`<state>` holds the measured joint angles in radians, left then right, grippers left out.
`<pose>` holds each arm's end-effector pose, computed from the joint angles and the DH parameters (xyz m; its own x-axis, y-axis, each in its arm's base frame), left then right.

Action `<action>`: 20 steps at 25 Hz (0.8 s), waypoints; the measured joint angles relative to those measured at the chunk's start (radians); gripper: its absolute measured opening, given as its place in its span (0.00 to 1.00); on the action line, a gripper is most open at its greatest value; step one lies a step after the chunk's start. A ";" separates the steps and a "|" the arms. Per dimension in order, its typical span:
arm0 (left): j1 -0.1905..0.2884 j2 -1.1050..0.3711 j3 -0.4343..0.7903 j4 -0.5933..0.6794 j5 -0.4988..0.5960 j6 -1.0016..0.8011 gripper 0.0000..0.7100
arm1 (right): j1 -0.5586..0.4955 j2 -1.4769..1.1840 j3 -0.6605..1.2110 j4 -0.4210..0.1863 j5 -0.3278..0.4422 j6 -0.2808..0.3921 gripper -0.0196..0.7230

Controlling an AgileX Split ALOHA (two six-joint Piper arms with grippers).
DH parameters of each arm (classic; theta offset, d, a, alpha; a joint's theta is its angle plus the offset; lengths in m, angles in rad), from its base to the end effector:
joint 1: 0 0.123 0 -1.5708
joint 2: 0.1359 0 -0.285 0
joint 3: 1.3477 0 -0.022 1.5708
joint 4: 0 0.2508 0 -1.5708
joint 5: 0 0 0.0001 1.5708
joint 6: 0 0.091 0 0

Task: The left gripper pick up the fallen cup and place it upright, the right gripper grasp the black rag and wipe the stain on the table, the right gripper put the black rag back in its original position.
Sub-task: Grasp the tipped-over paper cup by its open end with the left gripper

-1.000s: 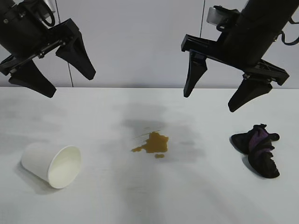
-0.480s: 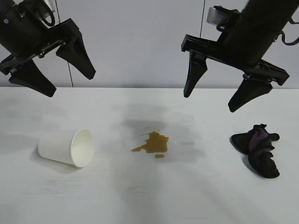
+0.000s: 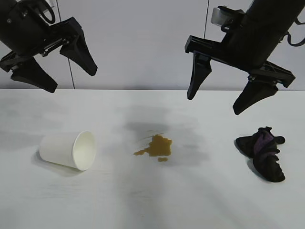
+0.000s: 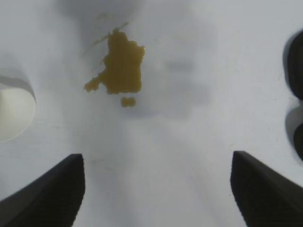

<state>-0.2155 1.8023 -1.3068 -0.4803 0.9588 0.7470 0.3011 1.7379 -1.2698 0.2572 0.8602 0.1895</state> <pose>0.3472 -0.1113 0.2282 -0.7180 0.5746 -0.3928 0.6791 0.7021 -0.2142 0.3350 0.1224 0.2382 -0.9653 0.0616 -0.2539 -0.0149 0.9572 0.2891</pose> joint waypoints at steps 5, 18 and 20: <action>-0.064 0.000 0.000 0.291 0.162 0.356 0.98 | 0.000 0.000 0.000 -0.029 0.000 0.000 0.80; -0.066 -0.001 0.138 0.252 -0.014 0.616 0.95 | 0.000 0.000 0.000 -0.055 0.000 -0.001 0.80; -0.066 -0.001 0.163 0.244 -0.067 0.675 0.94 | 0.000 0.000 0.000 -0.056 0.000 -0.004 0.80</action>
<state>-0.2818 1.8013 -1.1438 -0.2365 0.8918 1.4217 0.3011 1.7379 -1.2698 0.2013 0.8602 0.1858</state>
